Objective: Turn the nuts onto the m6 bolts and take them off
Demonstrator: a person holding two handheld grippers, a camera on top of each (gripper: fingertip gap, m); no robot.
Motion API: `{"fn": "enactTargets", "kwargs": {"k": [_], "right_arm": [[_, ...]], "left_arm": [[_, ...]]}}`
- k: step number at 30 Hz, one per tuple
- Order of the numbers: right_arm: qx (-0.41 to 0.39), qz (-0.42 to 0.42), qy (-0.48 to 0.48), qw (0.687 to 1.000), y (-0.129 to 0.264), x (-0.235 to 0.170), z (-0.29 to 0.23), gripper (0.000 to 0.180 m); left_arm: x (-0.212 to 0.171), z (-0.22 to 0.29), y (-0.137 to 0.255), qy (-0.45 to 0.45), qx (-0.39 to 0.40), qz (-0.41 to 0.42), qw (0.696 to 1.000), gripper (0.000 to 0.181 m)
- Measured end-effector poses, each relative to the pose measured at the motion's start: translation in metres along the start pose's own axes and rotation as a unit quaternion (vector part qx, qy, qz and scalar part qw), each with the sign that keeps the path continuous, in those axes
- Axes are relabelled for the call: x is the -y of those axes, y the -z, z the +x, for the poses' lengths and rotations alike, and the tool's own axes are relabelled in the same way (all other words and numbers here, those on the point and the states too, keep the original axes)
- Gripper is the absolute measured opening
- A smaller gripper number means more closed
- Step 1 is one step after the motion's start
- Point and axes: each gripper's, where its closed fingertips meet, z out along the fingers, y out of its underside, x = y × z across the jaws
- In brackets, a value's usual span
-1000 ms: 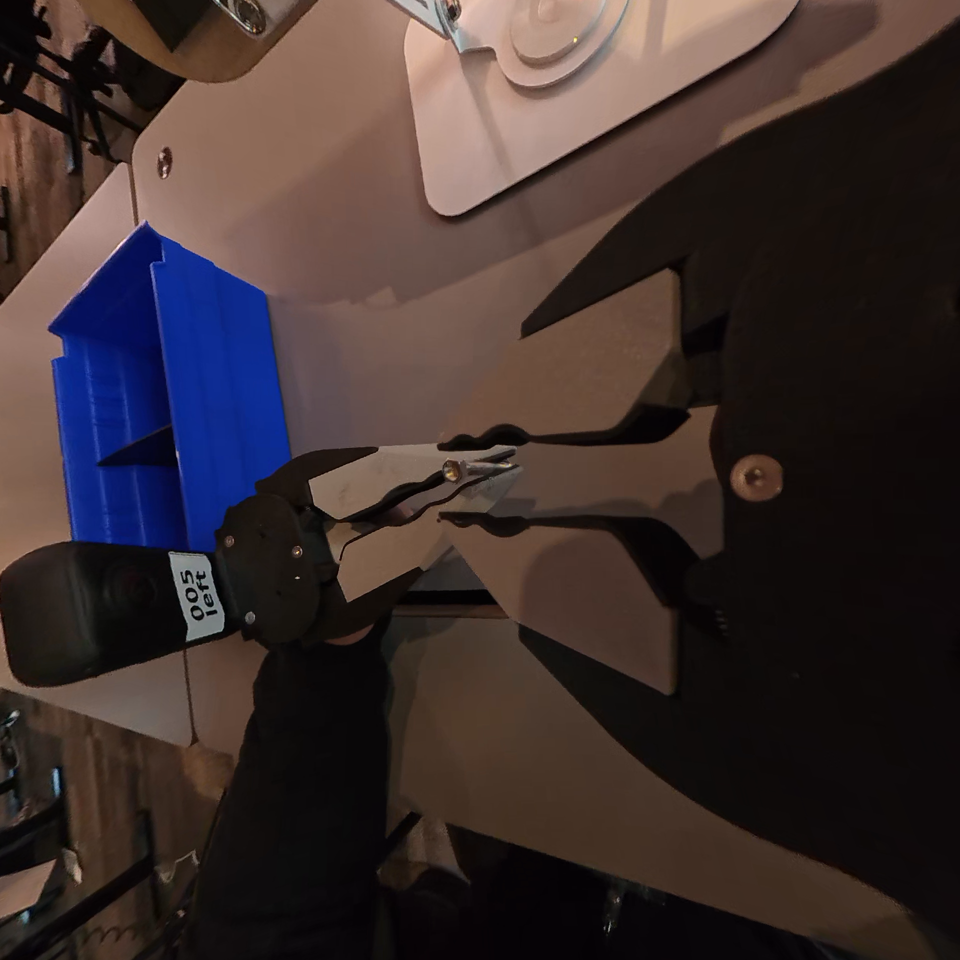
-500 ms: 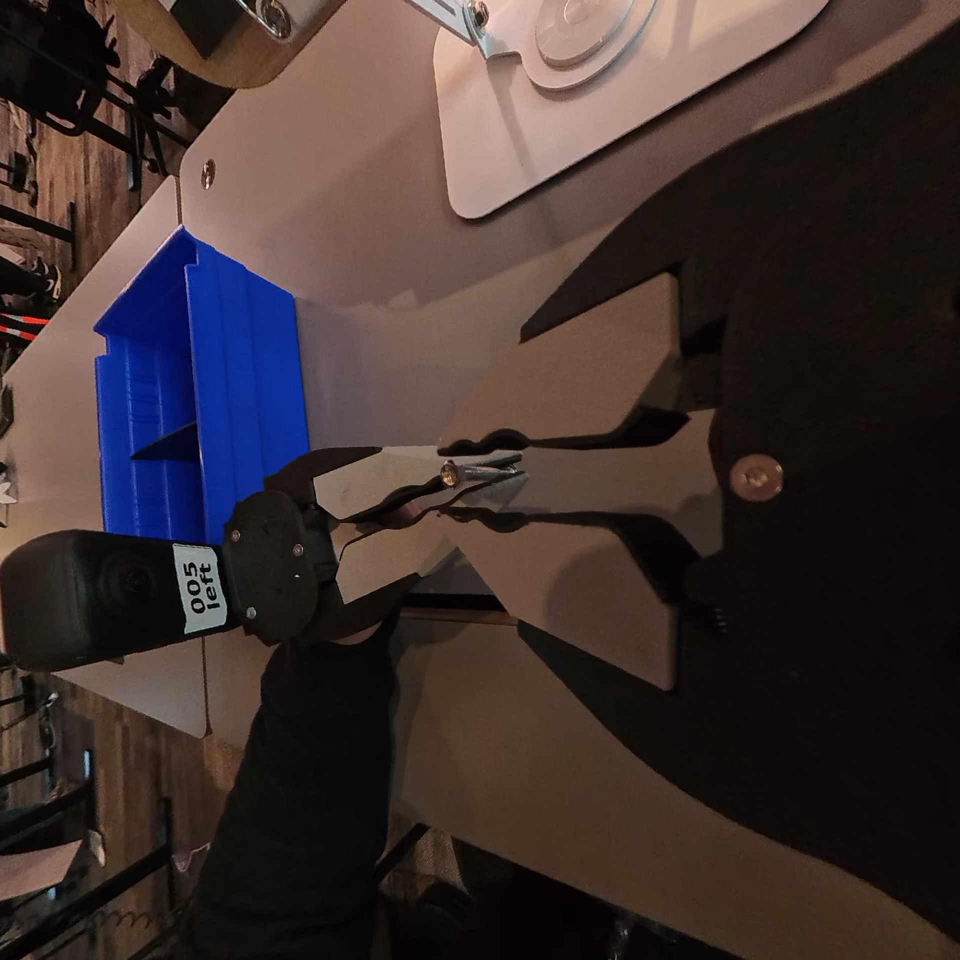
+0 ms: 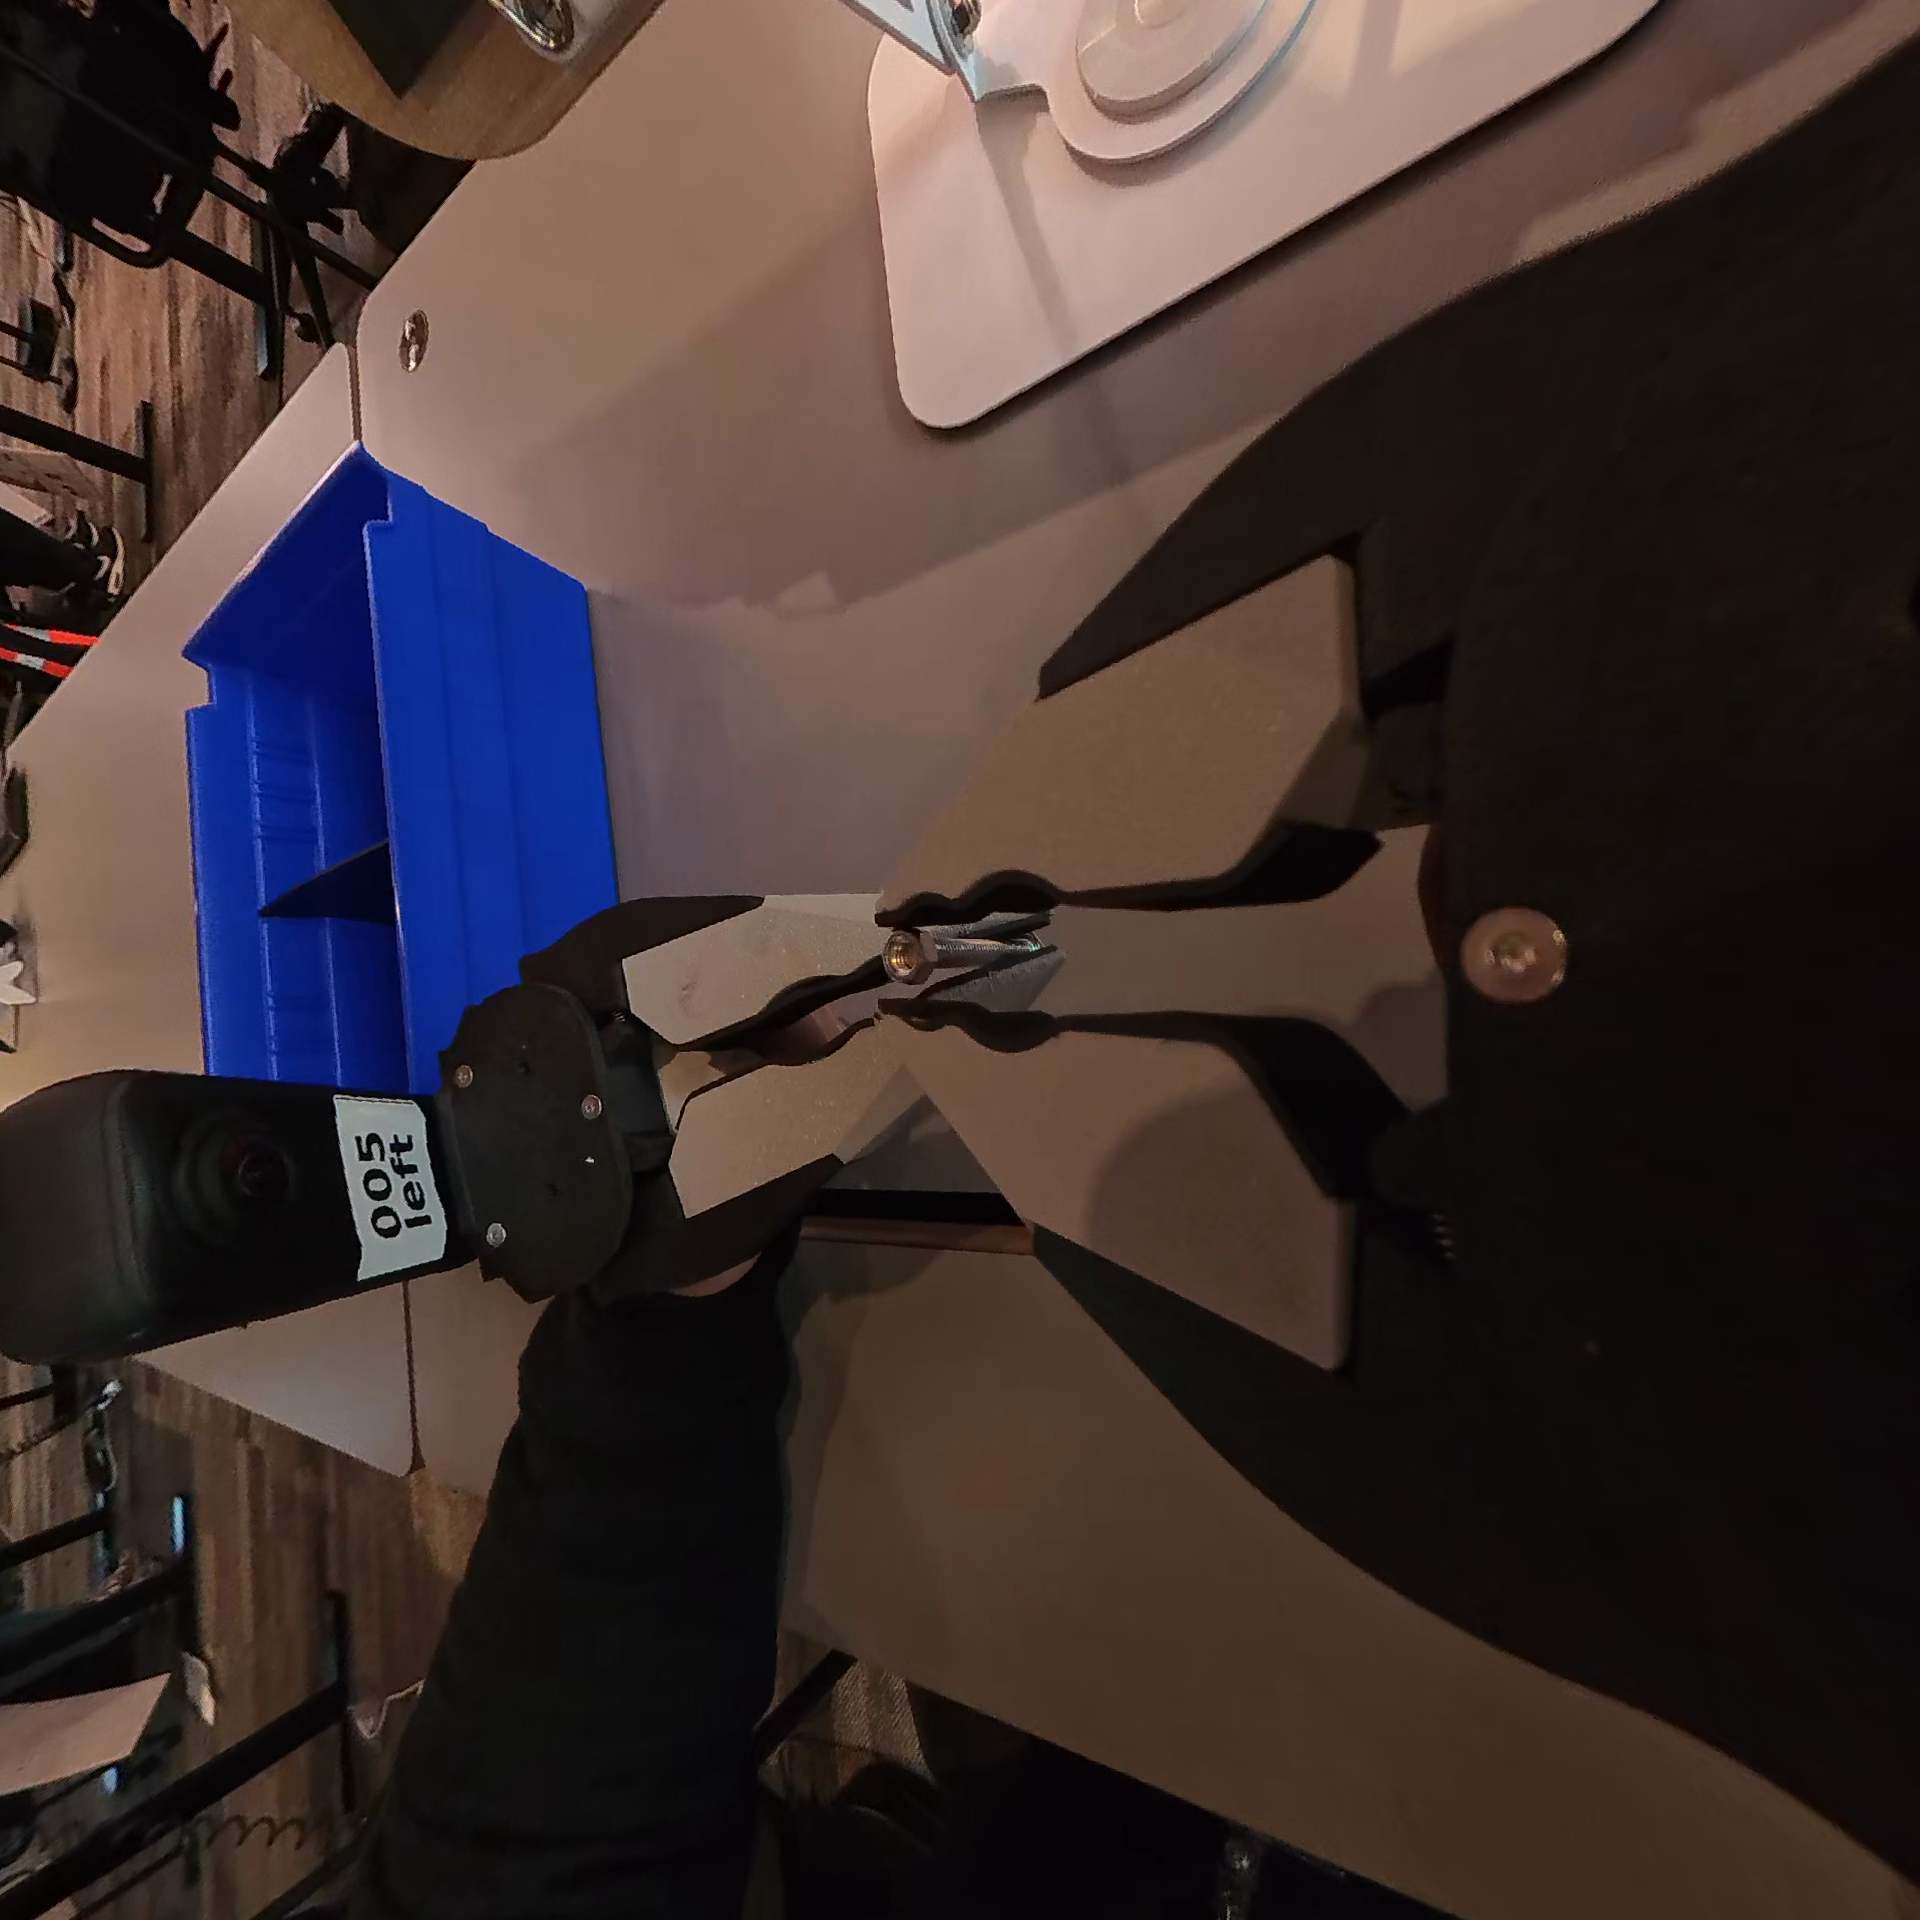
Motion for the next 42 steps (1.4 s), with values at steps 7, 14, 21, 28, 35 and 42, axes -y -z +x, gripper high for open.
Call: {"fn": "enactTargets", "kwargs": {"k": [7,14,21,28,35,42], "right_arm": [[0.002,0.004,-0.001,1.0,0.0,-0.001,0.0,0.006],[0.017,0.031,-0.011,0.999,0.003,0.004,-0.004,0.006],[0.04,0.078,-0.034,0.996,0.007,0.011,-0.01,0.006],[0.029,0.07,-0.03,0.997,0.008,0.008,-0.01,0.006],[-0.033,0.021,-0.002,0.999,0.005,0.001,-0.002,0.006],[-0.04,0.045,-0.021,0.998,0.006,0.003,-0.002,0.006]], "left_arm": [[0.0,0.002,0.0,-0.004,-0.002,0.0,1.0,0.002],[0.006,0.007,0.001,0.0,-0.016,0.017,1.0,0.002],[0.012,0.012,0.003,-0.004,-0.028,0.033,0.999,0.002],[0.011,0.012,0.002,-0.008,-0.023,0.028,0.999,0.002],[0.005,0.006,-0.002,-0.007,-0.001,0.009,1.0,0.002],[0.006,0.007,-0.002,-0.006,-0.004,0.012,1.0,0.002]]}}
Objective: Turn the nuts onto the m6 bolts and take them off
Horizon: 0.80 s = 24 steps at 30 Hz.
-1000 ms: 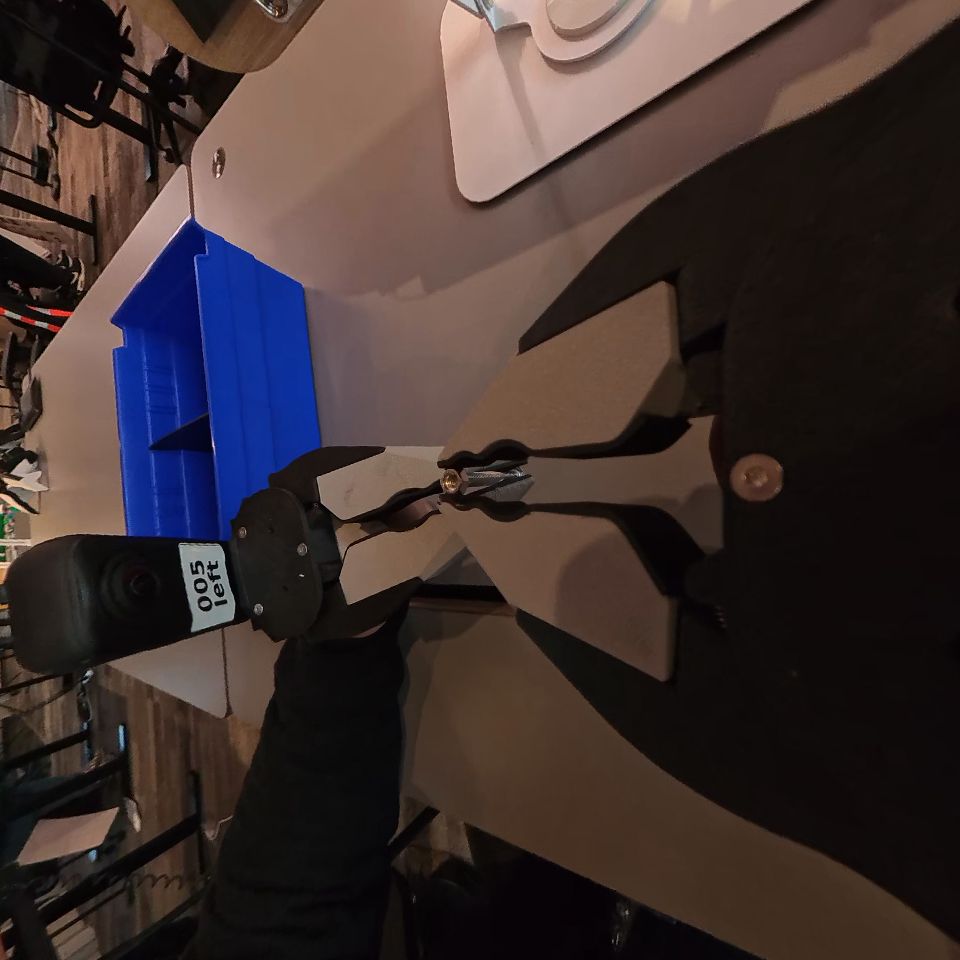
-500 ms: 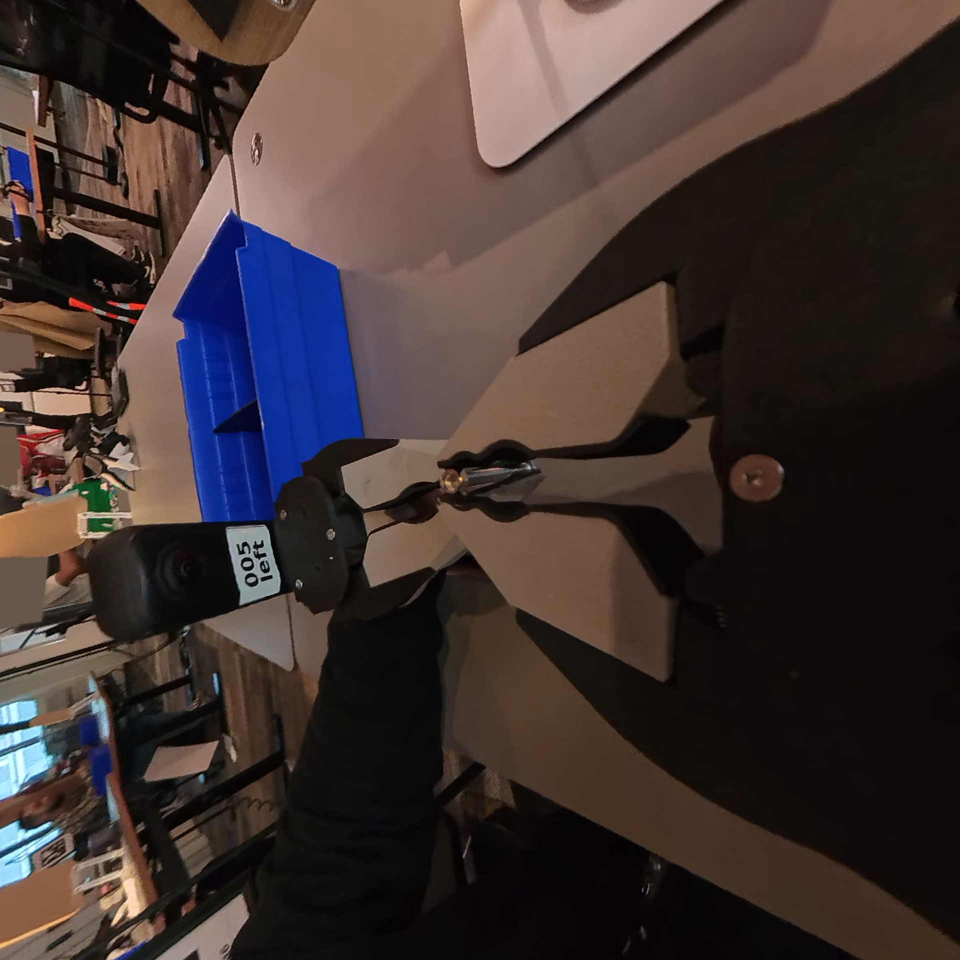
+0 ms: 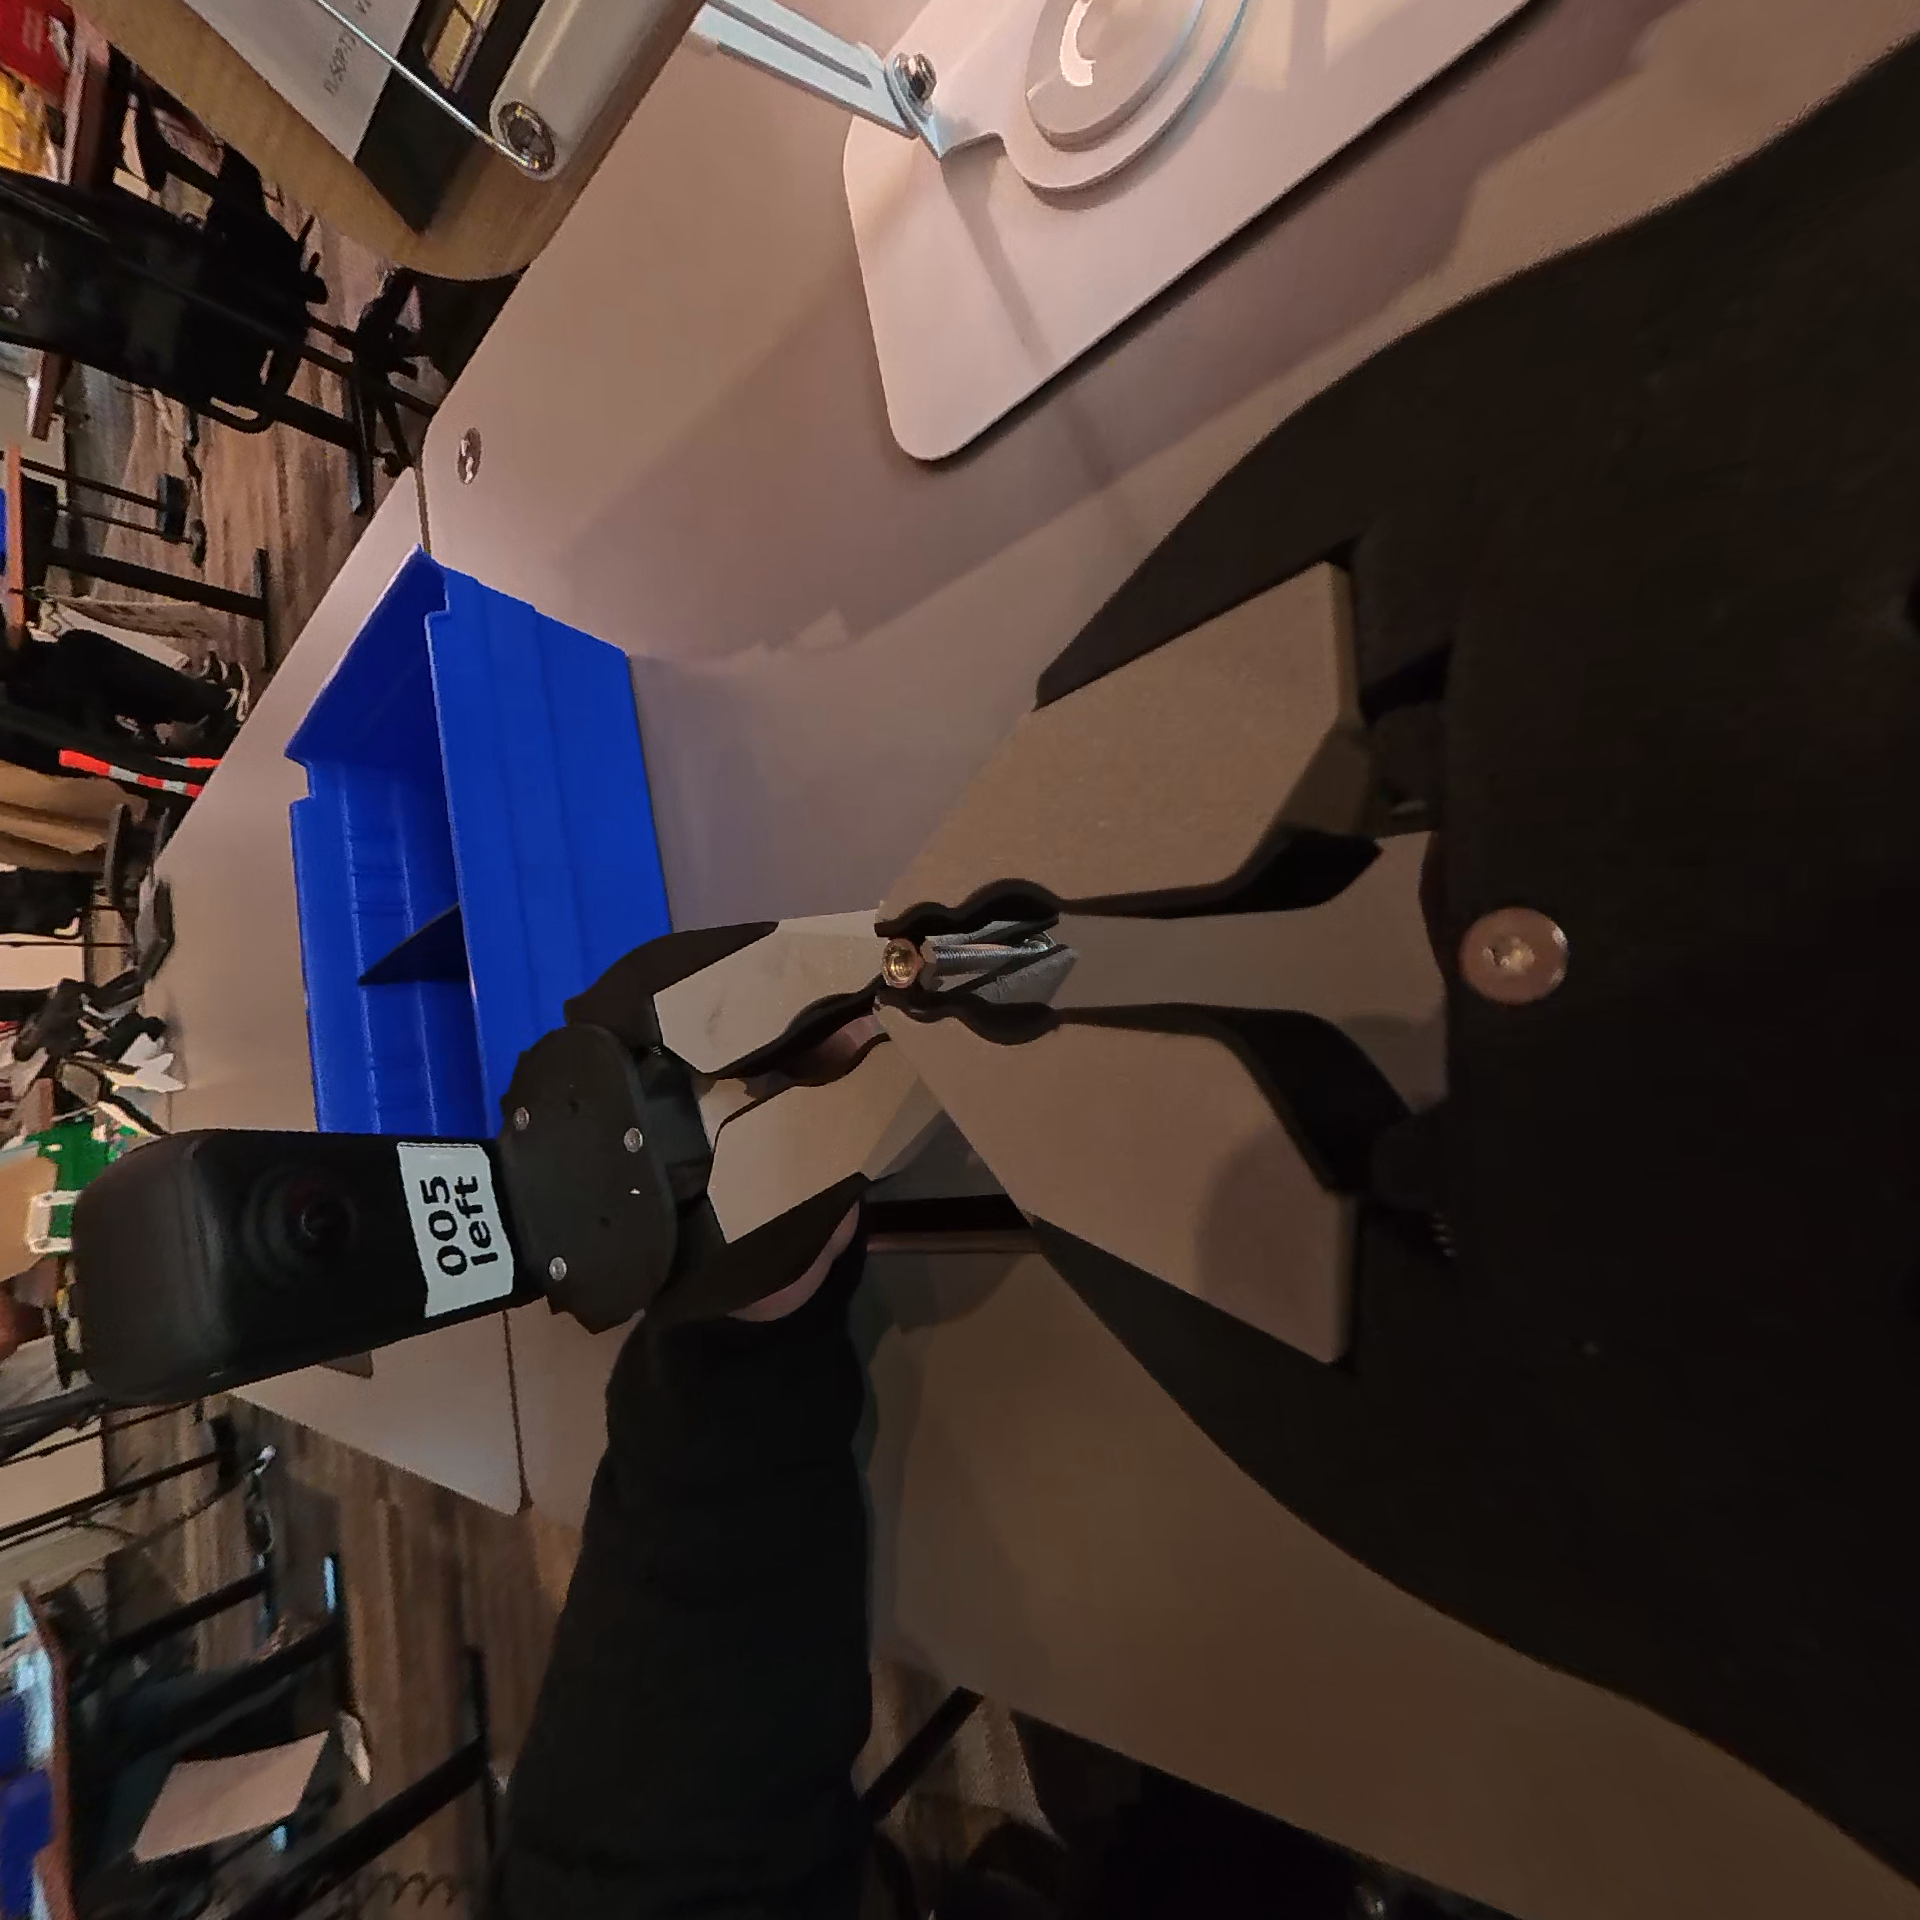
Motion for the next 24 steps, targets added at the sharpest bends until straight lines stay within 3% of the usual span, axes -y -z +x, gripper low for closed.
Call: {"fn": "enactTargets", "kwargs": {"k": [24], "right_arm": [[-0.011,0.015,-0.012,1.0,0.0041,-0.0015,0.003,0.009]], "left_arm": [[-0.0056,-0.0025,-0.0025,0.003,0.005,-0.014,1.0,0.002]]}}
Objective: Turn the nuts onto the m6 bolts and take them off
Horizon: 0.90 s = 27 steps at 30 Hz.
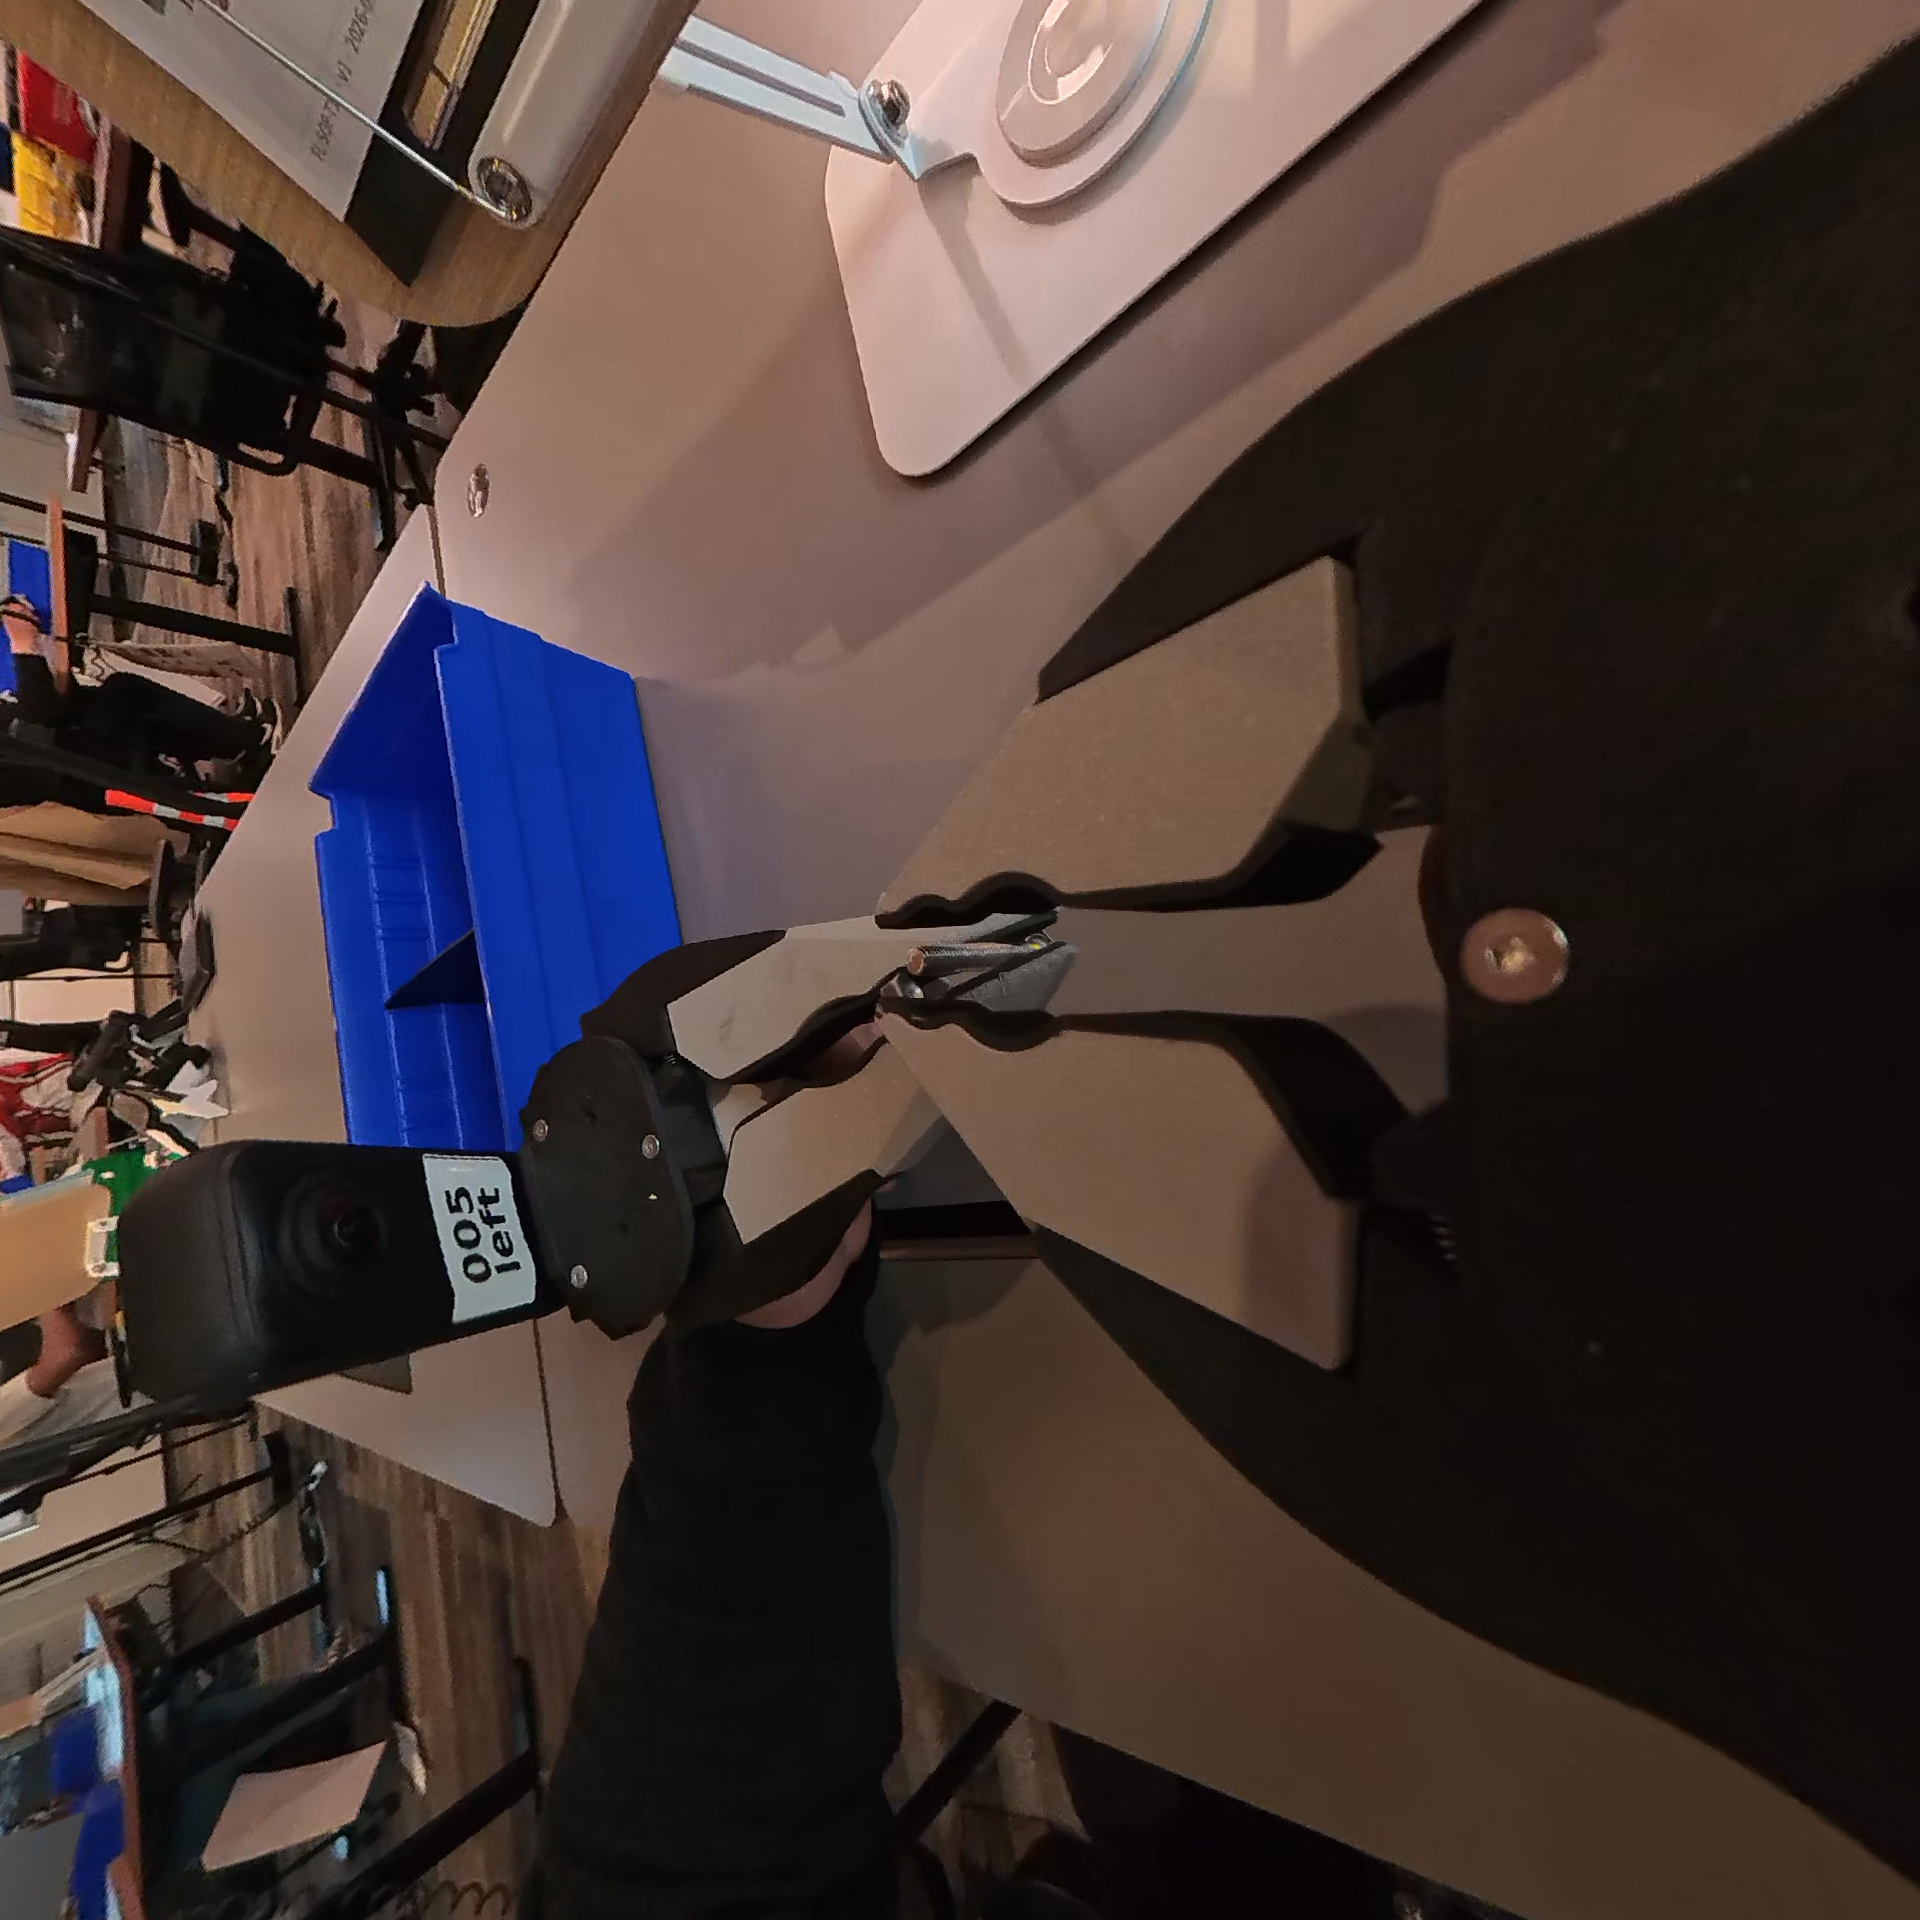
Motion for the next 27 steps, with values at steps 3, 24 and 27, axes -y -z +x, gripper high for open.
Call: {"fn": "enactTargets", "kwargs": {"k": [3,24,27], "right_arm": [[-0.007,0.006,0.0,1.0,0.003,0.001,0.001,0.009],[-0.166,-0.175,0.012,0.97,-0.014,-0.005,-0.008,0.006],[-0.183,-0.186,0.018,0.965,-0.014,-0.006,-0.004,0.005]], "left_arm": [[-0.002,-0.003,0.0,0.004,0.003,-0.003,1.0,0.002],[-0.002,-0.011,0.001,-0.009,0.036,-0.009,0.999,0.002],[-0.001,-0.01,0.0,-0.011,0.036,-0.008,0.999,0.002]]}}
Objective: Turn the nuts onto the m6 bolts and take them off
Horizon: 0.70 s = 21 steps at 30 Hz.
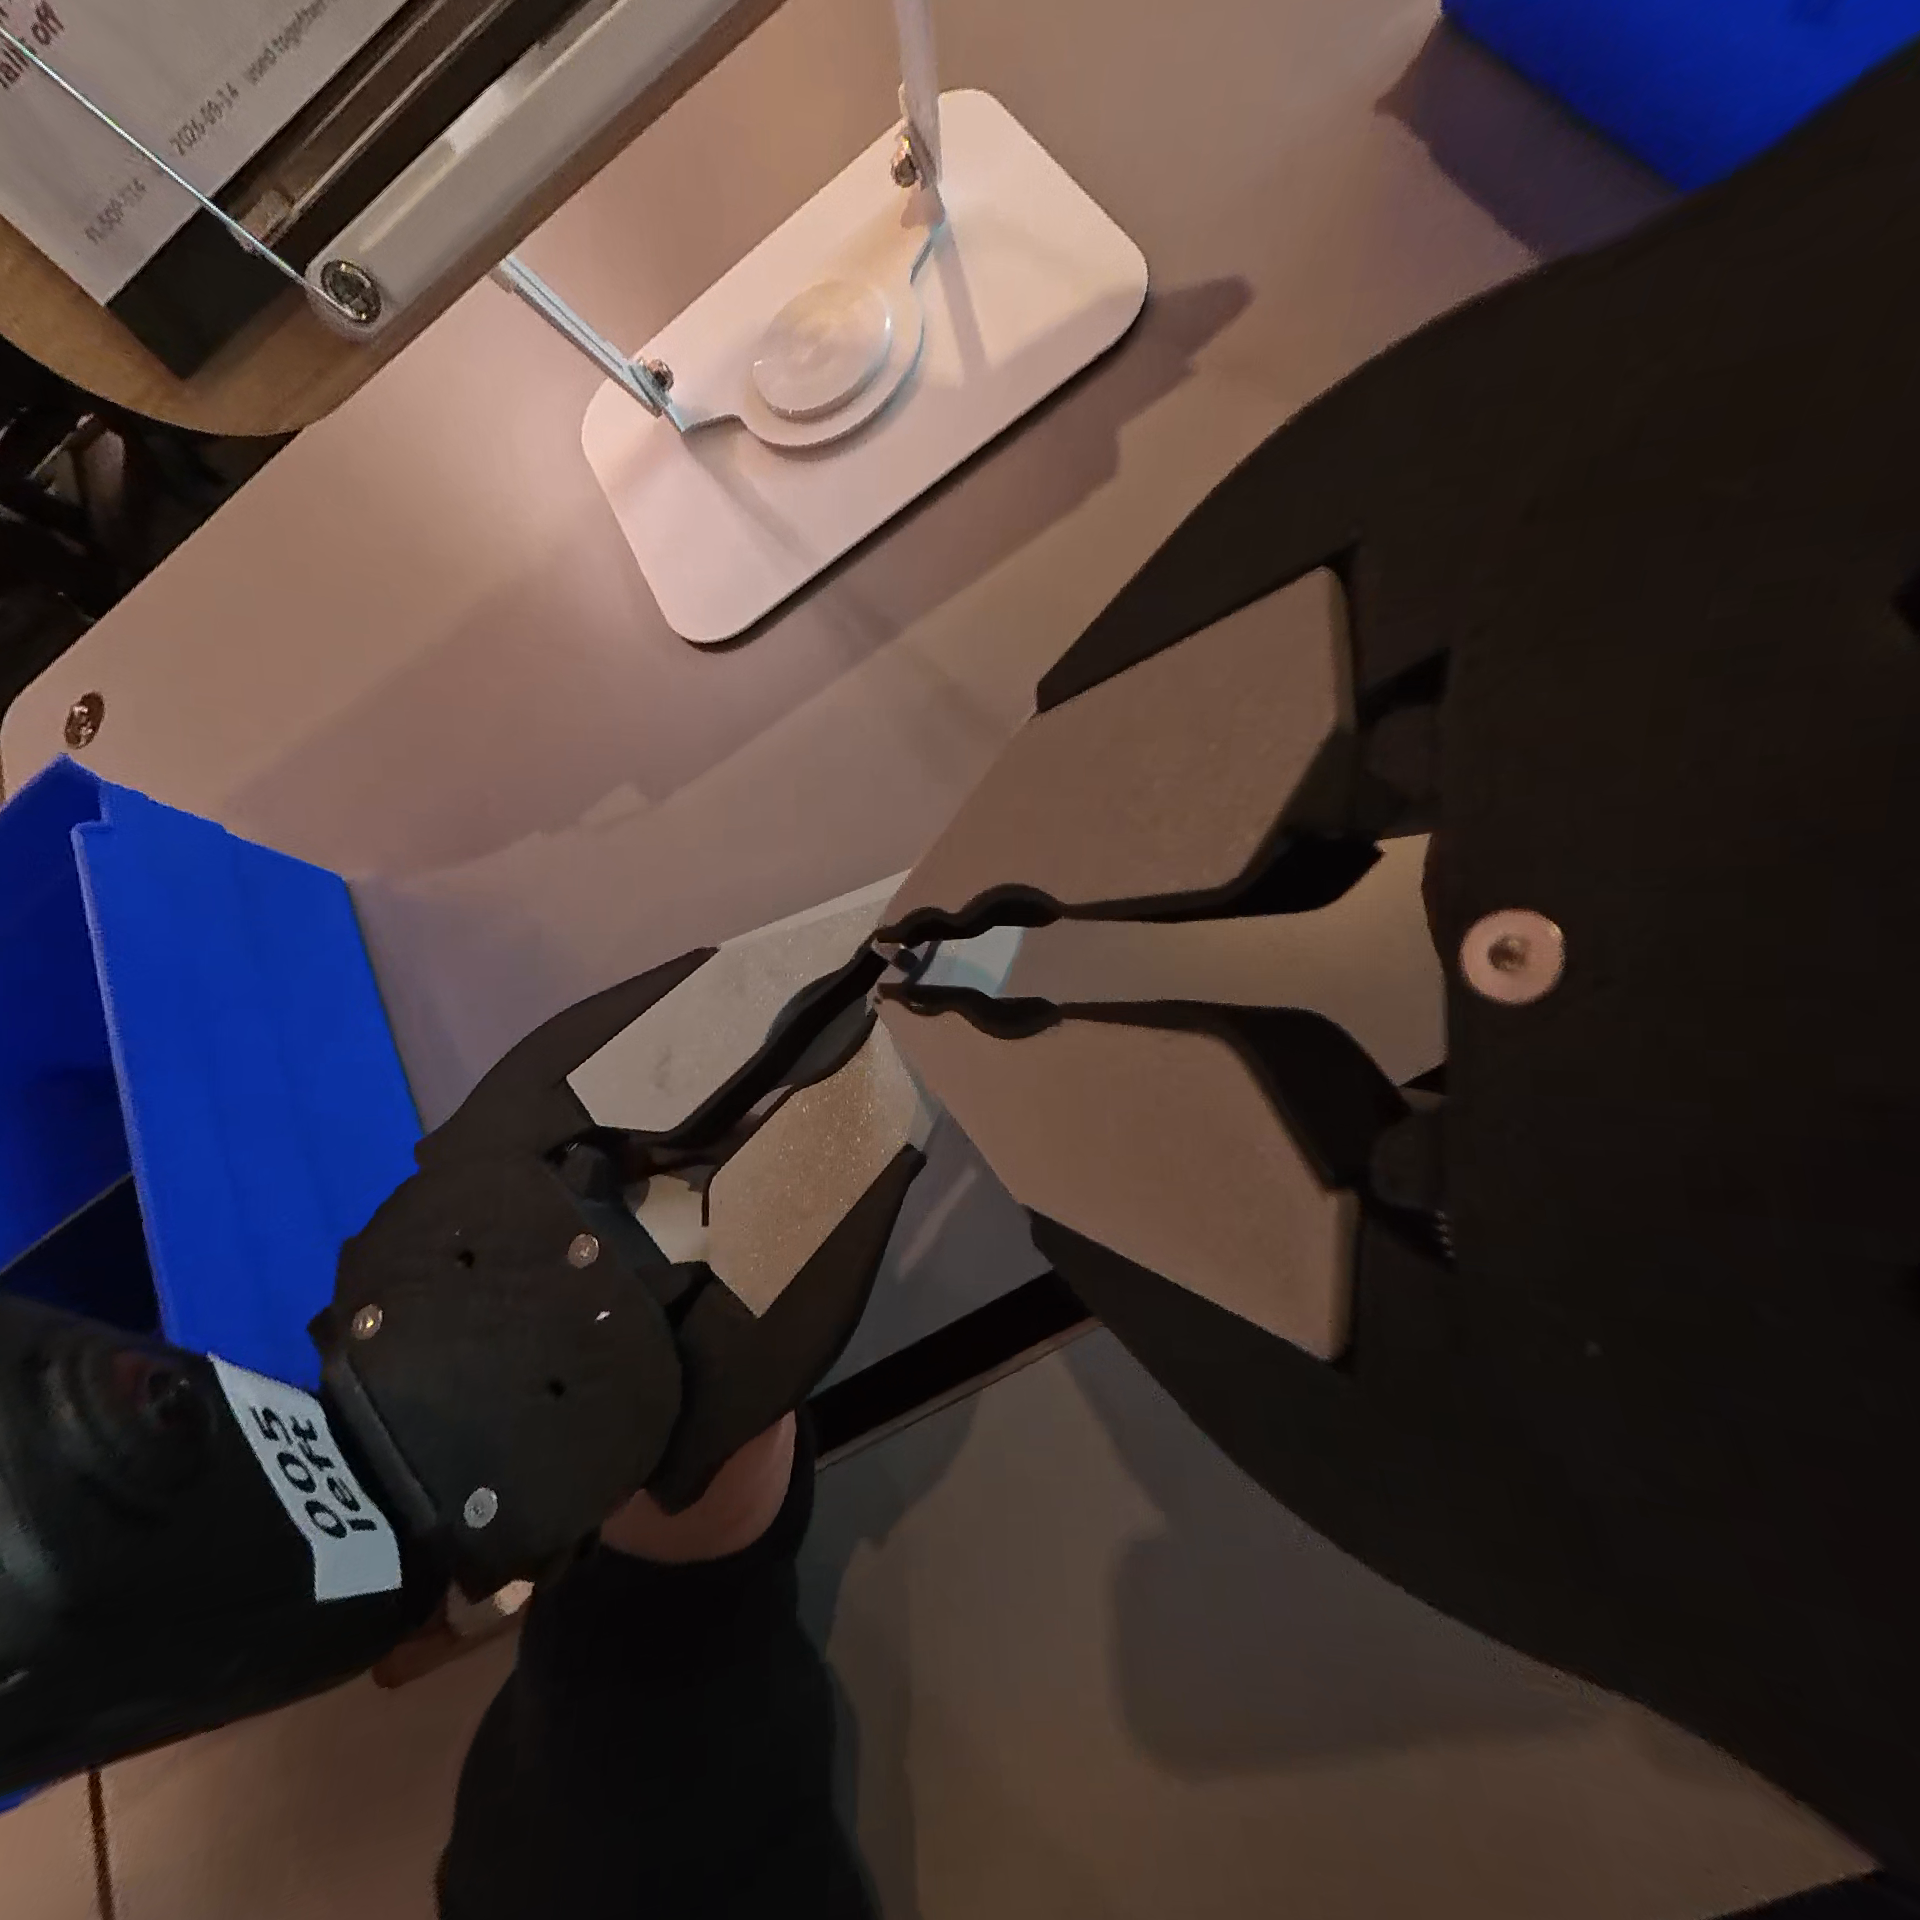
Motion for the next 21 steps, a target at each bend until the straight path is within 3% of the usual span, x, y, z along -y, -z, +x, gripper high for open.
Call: {"fn": "enactTargets", "kwargs": {"k": [21], "right_arm": [[-0.031,-0.033,0.006,0.999,-0.011,-0.003,0.007,0.005]], "left_arm": [[-0.004,-0.008,-0.002,-0.005,0.031,-0.011,0.999,0.002]]}}
